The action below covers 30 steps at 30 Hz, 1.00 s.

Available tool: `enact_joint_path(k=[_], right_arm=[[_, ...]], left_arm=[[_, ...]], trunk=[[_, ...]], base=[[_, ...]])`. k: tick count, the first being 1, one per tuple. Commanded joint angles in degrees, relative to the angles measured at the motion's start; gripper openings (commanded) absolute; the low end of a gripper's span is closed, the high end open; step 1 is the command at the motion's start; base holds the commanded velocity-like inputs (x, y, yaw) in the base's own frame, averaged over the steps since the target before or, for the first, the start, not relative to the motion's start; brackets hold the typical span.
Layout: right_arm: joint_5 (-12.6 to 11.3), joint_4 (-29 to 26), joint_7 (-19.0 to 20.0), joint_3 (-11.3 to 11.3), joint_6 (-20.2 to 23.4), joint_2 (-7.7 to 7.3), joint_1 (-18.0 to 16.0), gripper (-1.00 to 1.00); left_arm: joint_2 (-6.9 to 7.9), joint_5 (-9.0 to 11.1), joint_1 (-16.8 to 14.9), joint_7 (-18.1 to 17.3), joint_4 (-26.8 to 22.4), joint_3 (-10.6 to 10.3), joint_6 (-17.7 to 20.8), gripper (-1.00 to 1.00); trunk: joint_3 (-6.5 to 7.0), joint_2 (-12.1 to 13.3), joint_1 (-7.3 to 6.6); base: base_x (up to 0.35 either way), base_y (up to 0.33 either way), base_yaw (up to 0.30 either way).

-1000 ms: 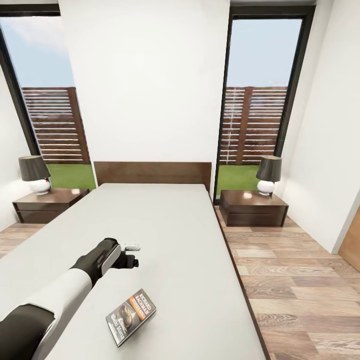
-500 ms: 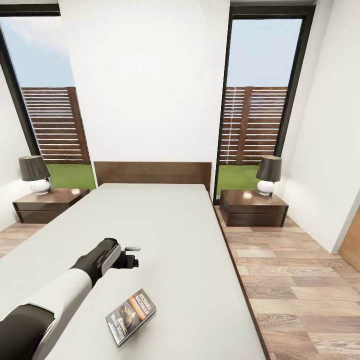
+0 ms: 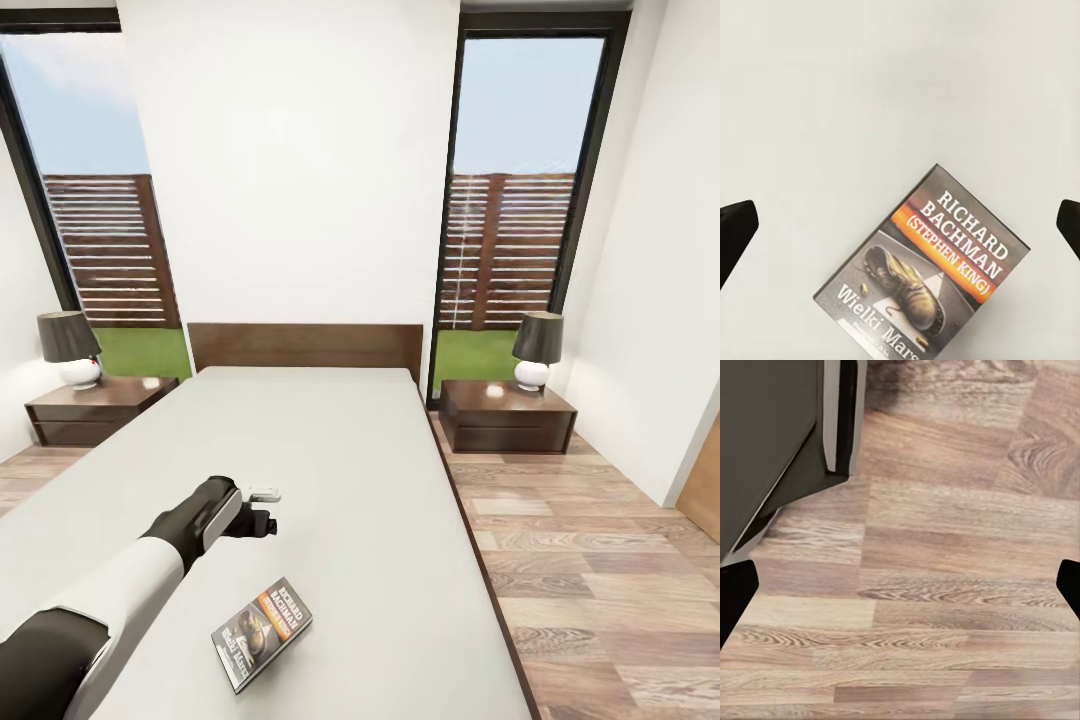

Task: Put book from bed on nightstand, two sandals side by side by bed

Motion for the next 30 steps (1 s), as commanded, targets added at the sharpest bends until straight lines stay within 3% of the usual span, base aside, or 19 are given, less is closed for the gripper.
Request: enact_joint_path(k=[1, 25, 30], right_arm=[[-0.57, 0.13, -0.02, 0.5, -0.27, -0.01, -0.02, 1.0], [-0.5, 0.42, -0.2, 0.61, 0.33, -0.34, 0.77, 1.0], [-0.49, 0.45, -0.41, 0.61, 2.14, -0.52, 2.01, 1.0]], left_arm=[[0.07, 0.49, -0.03, 0.24, -0.09, -0.44, 0.18, 1.0], [-0.01, 0.47, -0.25, 0.3, -0.45, -0.48, 0.31, 1.0], [-0.02, 0.43, -0.4, 0.37, -0.54, -0.49, 0.42, 1.0]], trunk=[[-0.05, -0.03, 0.0], [-0.05, -0.03, 0.0], [-0.05, -0.03, 0.0]], base=[[0.0, 0.0, 0.0], [0.0, 0.0, 0.0], [0.0, 0.0, 0.0]])
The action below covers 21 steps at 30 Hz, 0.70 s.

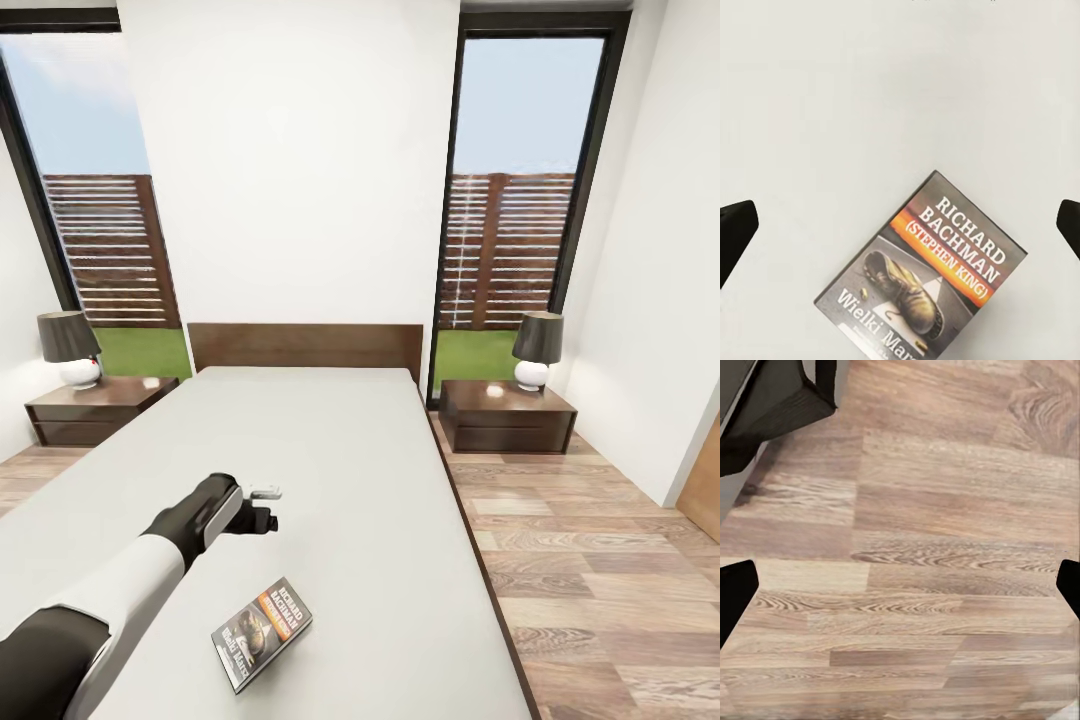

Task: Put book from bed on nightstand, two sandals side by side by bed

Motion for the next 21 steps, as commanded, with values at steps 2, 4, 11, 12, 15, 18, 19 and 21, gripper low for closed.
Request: enact_joint_path(k=[2, 4, 11, 12, 15, 18, 19, 21], right_arm=[[-0.59, 0.05, -0.19, 0.5, 1.61, -0.14, 0.85, 1.0], [-0.59, 0.05, -0.25, 0.5, 2.38, -0.23, 1.36, 1.0], [-0.59, 0.06, -0.41, 0.52, 4.76, -0.71, 4.43, 1.0], [-0.59, 0.06, -0.42, 0.53, 4.98, -0.74, 4.89, 1.0], [-0.59, 0.08, -0.42, 0.55, 5.33, -0.76, 5.75, 1.0], [-0.59, 0.1, -0.41, 0.53, 5.64, -0.81, 6.54, 1.0], [-0.59, 0.11, -0.41, 0.54, 5.79, -0.82, 6.88, 1.0], [-0.59, 0.13, -0.43, 0.53, 6.16, -0.84, 7.45, 1.0]], left_arm=[[0.07, 0.49, -0.11, 0.3, -0.12, -0.43, 0.25, 1.0], [0.07, 0.48, -0.14, 0.31, -0.13, -0.43, 0.28, 1.0], [0.02, 0.48, -0.25, 0.34, -0.23, -0.43, 0.39, 1.0], [0.01, 0.48, -0.25, 0.33, -0.25, -0.43, 0.4, 1.0], [0.0, 0.47, -0.29, 0.31, -0.27, -0.43, 0.43, 1.0], [-0.01, 0.47, -0.32, 0.3, -0.3, -0.43, 0.44, 1.0], [0.01, 0.47, -0.33, 0.3, -0.31, -0.45, 0.45, 1.0], [0.03, 0.47, -0.36, 0.29, -0.32, -0.48, 0.46, 1.0]], trunk=[[-0.05, -0.03, 0.0], [-0.05, -0.03, 0.0], [-0.05, -0.03, 0.0], [-0.05, -0.03, 0.0], [-0.05, -0.03, 0.0], [-0.05, -0.03, 0.0], [-0.05, -0.03, 0.0], [-0.05, -0.03, 0.0]], base=[[0.0, 0.0, 0.0], [0.0, 0.0, 0.0], [0.0, 0.0, 0.0], [0.0, 0.0, 0.0], [0.0, 0.0, 0.0], [0.0, 0.0, 0.0], [0.0, 0.0, 0.0], [0.0, 0.0, 0.0]])
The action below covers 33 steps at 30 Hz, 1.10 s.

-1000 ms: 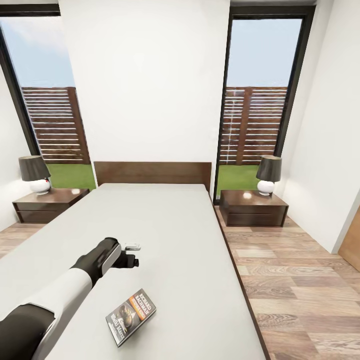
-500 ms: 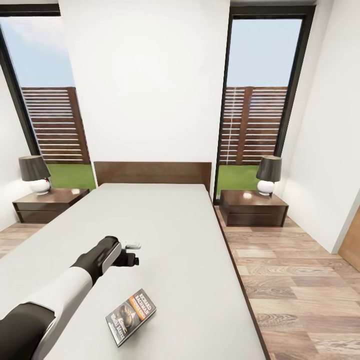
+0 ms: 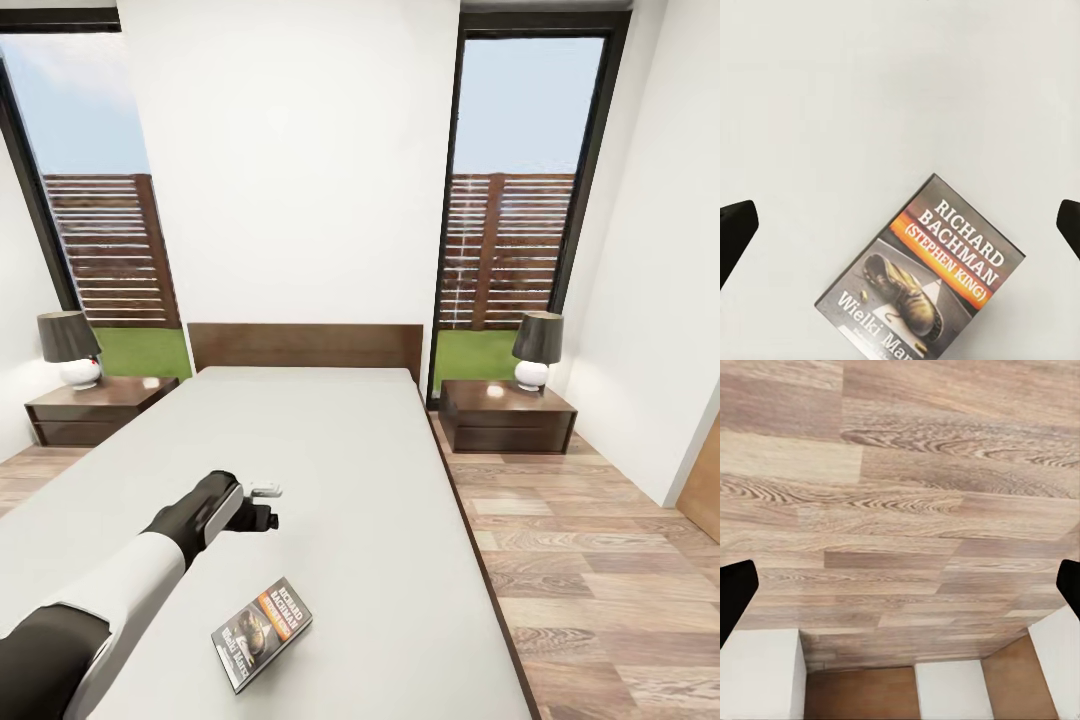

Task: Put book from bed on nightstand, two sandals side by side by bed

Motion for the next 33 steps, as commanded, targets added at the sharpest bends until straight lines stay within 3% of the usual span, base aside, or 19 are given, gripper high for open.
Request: enact_joint_path(k=[1, 25, 33], right_arm=[[-0.59, -0.1, -0.1, 0.5, 0.22, 0.0, 0.02, 1.0], [-0.49, -0.15, 0.14, 0.87, 6.59, 0.11, 1.31, 1.0], [0.15, -0.22, 0.05, 3.02, 7.72, 0.27, 1.33, 1.0]], left_arm=[[0.08, 0.5, -0.03, 0.26, -0.09, -0.43, 0.18, 1.0], [0.3, 0.5, -2.92, 0.19, -0.11, -0.43, 0.34, 1.0], [0.24, 0.5, -4.82, 0.17, -0.12, -0.41, 0.36, 1.0]], trunk=[[-0.05, -0.03, 0.0], [-1.3, -0.03, 0.0], [-2.03, -0.03, 0.0]], base=[[0.0, 0.0, 0.0], [0.0, 0.0, 0.0], [0.0, 0.0, 0.0]])
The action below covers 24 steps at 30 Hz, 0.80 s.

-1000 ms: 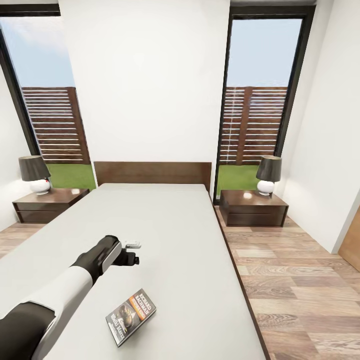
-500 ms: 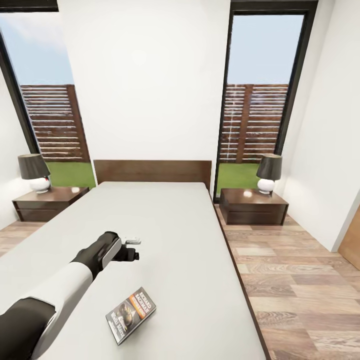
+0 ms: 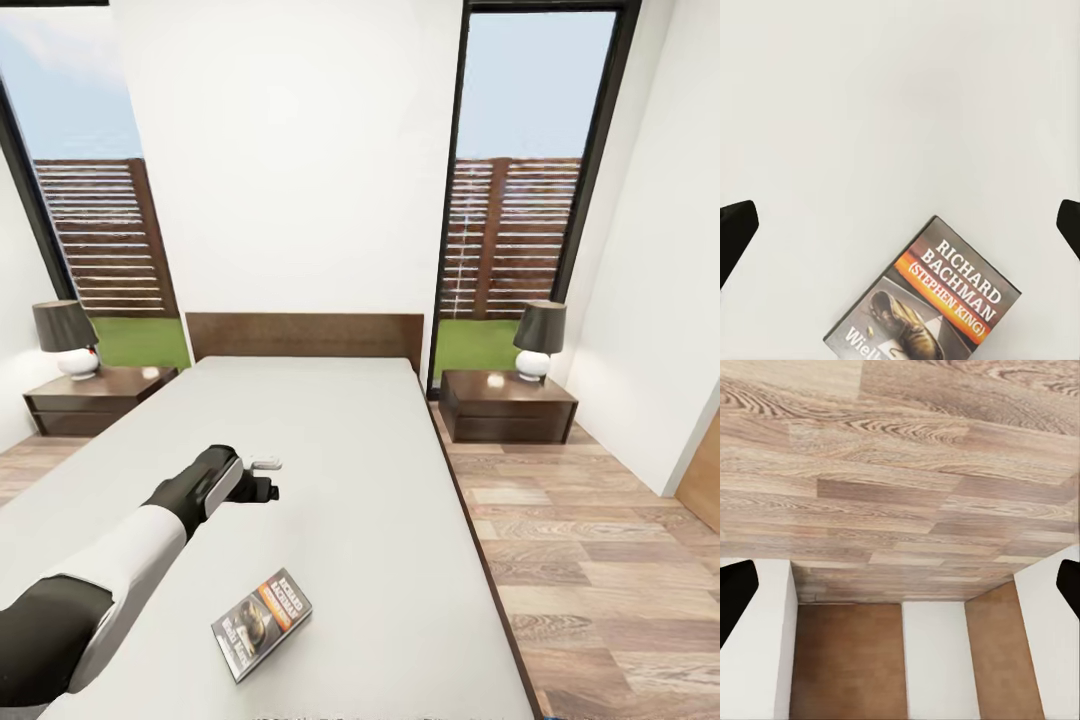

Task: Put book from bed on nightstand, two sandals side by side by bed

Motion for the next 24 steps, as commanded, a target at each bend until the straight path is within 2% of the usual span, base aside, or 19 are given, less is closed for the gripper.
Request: enact_joint_path(k=[1, 24], right_arm=[[-0.32, -0.11, -0.09, 1.25, 0.45, 0.1, 0.02, 1.0], [0.0, -0.13, 0.06, 2.46, 0.75, 0.39, 0.02, 1.0]], left_arm=[[0.06, 0.49, -0.53, 0.25, -0.09, -0.44, 0.19, 1.0], [-0.05, 0.39, -1.04, 0.27, 0.05, -0.41, 0.19, 1.0]], trunk=[[-0.14, -0.03, 0.0], [-2.31, -0.03, 0.0]], base=[[0.0, 0.0, 0.0], [0.0, 0.0, 0.0]])
